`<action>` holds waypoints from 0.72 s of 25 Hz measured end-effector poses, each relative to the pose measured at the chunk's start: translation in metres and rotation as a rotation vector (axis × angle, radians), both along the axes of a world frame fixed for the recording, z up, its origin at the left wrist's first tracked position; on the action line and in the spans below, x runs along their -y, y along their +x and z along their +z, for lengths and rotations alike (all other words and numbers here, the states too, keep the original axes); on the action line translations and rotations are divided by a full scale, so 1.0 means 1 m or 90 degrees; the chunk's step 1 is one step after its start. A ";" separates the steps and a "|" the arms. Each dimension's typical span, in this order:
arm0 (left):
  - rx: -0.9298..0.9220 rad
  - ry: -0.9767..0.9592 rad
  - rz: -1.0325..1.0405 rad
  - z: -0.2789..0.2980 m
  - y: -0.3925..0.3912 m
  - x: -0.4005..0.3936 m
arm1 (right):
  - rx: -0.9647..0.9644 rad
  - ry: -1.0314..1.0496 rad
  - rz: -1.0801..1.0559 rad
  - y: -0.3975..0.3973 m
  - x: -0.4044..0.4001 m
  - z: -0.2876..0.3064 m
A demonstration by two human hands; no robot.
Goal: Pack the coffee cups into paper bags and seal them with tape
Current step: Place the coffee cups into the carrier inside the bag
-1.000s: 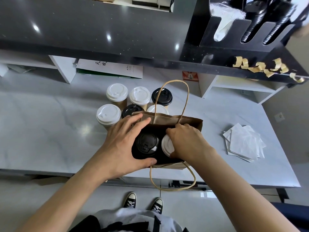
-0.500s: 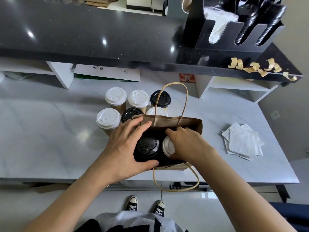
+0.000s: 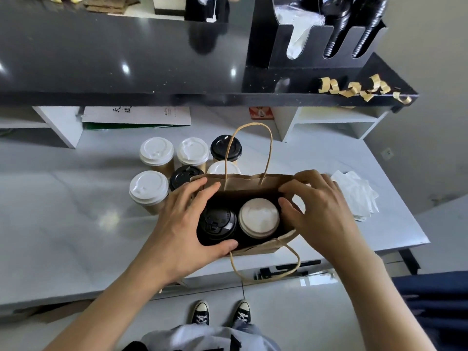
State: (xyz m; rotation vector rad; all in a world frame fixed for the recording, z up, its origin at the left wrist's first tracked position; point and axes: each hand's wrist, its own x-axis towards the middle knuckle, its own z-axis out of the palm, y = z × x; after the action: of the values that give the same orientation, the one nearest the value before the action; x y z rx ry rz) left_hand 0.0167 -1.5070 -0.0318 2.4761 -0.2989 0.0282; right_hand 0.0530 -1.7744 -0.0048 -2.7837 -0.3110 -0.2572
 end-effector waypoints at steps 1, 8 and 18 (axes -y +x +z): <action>0.003 -0.004 -0.004 0.000 0.001 0.000 | -0.014 0.026 -0.022 -0.005 0.003 -0.005; 0.009 -0.017 -0.049 -0.003 0.004 0.013 | -0.072 0.123 -0.136 -0.024 0.015 -0.017; -0.006 -0.008 -0.079 -0.002 0.022 0.062 | -0.101 0.163 -0.166 -0.012 0.073 -0.012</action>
State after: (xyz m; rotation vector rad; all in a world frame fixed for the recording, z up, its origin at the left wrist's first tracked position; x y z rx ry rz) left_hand 0.0392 -1.5691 -0.0334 2.4396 -0.4453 -0.0339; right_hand 0.0410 -1.8479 -0.0170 -2.5649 0.1183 -0.1249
